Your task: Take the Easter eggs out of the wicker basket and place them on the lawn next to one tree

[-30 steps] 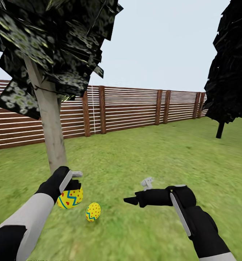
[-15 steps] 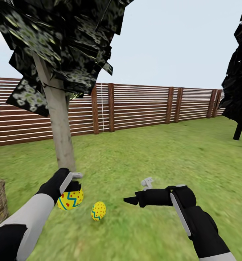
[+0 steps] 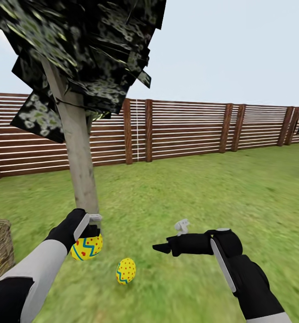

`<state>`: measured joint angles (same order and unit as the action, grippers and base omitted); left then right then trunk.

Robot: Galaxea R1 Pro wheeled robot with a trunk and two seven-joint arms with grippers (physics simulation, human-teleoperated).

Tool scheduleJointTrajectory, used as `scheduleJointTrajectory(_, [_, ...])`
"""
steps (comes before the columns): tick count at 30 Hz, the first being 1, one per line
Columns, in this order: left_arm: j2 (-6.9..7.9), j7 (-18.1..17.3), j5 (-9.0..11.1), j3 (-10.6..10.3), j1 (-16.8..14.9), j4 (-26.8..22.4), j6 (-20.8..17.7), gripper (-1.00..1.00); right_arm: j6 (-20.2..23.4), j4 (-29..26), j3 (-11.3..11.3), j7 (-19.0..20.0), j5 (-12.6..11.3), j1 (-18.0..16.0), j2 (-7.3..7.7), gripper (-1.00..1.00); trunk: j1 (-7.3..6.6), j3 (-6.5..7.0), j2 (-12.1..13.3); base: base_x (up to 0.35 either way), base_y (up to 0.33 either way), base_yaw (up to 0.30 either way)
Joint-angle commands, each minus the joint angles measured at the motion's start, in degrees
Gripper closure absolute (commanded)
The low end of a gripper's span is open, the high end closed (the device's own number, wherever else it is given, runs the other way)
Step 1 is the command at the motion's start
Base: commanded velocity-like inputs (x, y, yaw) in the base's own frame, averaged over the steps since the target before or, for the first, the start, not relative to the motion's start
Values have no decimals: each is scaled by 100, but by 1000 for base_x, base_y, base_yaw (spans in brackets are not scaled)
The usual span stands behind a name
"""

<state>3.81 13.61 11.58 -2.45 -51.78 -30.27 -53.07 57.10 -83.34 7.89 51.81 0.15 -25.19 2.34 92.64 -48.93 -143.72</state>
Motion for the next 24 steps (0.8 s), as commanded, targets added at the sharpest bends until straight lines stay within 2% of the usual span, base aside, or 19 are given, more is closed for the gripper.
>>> scheduleJointTrajectory(1, [1, 54, 55, -28, -5, -5, -20, 100, 33, -6, -1, 14, 2, -3, 4, -100, 1, -14, -3, 204, -223, 174])
scheduleJointTrajectory(5, [-2, 54, 55, -28, -7, -5, -18, 100, 30, -6, -6, 46, -1, -3, 4, -100, 1, -43, -3, 146, -236, 174])
scheduleJointTrajectory(13, [6, 53, 62, -28, -3, -5, -18, 100, 30, -10, -8, 72, -6, -3, 4, -100, 1, -101, -3, 189, -72, 174])
scheduleJointTrajectory(24, [6, 54, 66, -28, 1, -22, 91, 100, 30, -13, -39, 90, -66, -3, 13, -100, 1, -163, -3, 21, -17, 134])
